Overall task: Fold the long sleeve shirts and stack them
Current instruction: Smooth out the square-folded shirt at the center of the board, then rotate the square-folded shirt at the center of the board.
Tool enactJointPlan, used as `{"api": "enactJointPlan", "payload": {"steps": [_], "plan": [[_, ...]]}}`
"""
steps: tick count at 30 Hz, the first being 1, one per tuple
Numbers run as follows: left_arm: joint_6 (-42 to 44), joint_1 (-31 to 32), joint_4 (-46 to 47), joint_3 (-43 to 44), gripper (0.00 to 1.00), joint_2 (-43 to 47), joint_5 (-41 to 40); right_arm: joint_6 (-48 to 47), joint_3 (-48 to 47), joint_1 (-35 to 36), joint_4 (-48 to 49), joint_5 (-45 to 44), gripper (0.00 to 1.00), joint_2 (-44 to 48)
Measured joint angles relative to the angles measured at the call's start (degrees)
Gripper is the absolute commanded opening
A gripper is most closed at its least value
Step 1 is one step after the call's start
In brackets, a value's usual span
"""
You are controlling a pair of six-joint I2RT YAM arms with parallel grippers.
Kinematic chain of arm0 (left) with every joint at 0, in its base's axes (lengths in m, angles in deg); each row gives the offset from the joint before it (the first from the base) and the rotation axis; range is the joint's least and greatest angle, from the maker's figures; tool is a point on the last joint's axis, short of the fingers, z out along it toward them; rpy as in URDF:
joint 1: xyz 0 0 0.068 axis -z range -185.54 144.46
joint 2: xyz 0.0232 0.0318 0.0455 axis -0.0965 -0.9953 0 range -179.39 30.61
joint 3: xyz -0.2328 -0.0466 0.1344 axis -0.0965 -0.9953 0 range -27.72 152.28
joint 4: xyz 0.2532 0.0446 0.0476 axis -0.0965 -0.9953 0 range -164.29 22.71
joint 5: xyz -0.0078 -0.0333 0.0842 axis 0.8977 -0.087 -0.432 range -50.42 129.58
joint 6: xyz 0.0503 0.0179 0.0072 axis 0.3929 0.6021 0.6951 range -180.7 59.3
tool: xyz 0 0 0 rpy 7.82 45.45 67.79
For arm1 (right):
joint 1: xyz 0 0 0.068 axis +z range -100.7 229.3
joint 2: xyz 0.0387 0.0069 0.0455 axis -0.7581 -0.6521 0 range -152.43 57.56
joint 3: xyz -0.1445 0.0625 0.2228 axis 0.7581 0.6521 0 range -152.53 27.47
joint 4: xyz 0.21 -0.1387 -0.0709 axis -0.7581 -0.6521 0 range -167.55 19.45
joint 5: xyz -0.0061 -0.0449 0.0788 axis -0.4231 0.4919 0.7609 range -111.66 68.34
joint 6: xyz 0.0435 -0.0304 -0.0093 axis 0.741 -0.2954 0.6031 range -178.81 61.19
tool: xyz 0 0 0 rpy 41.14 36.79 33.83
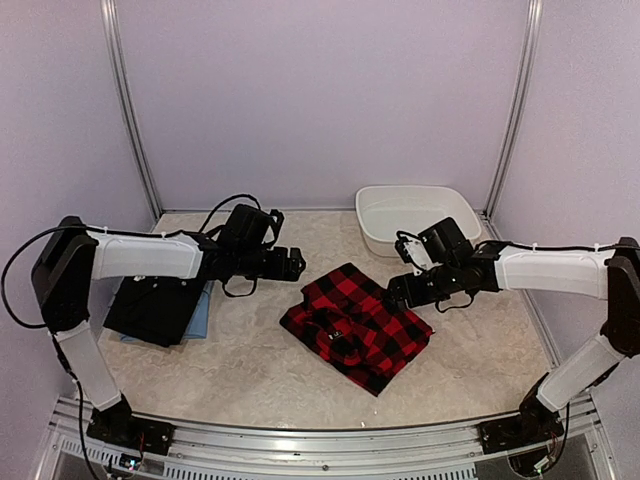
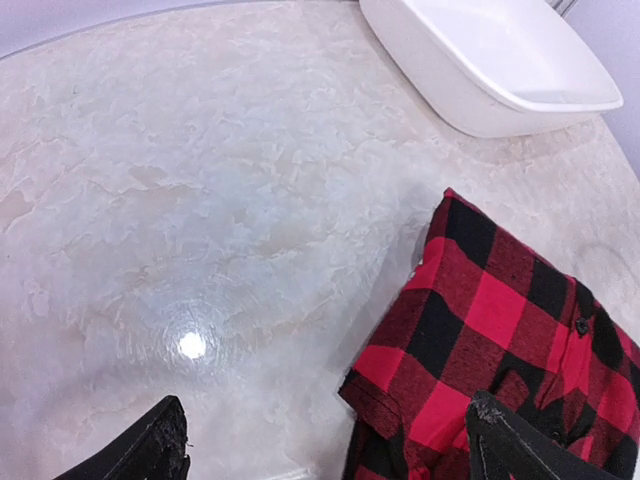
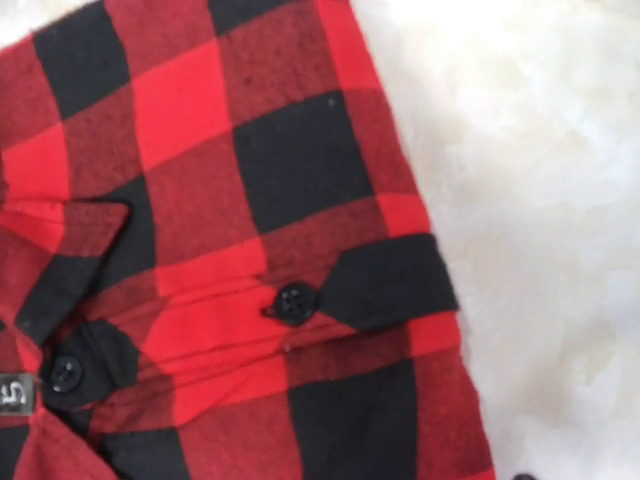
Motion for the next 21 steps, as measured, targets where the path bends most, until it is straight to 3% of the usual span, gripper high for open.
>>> {"api": "enactJointPlan", "payload": {"steps": [8,14,21], "plan": [[-8.31,3.26,3.43,-14.16,0.90,10.75,8.98,0.39,3.19,-3.98,1.70,7.61,0.83,-1.62],[-13.51,8.46,7.10,-19.67,0.90,11.26,14.82,0.87,6.88,-6.12,4.31,12.70,0.83,-2.43],[-16.39,8.57,14.12,-22.08,0.90,8.13,18.95,2.40,11.98,-6.32,10.36,18.86,0.80,-3.19]]}}
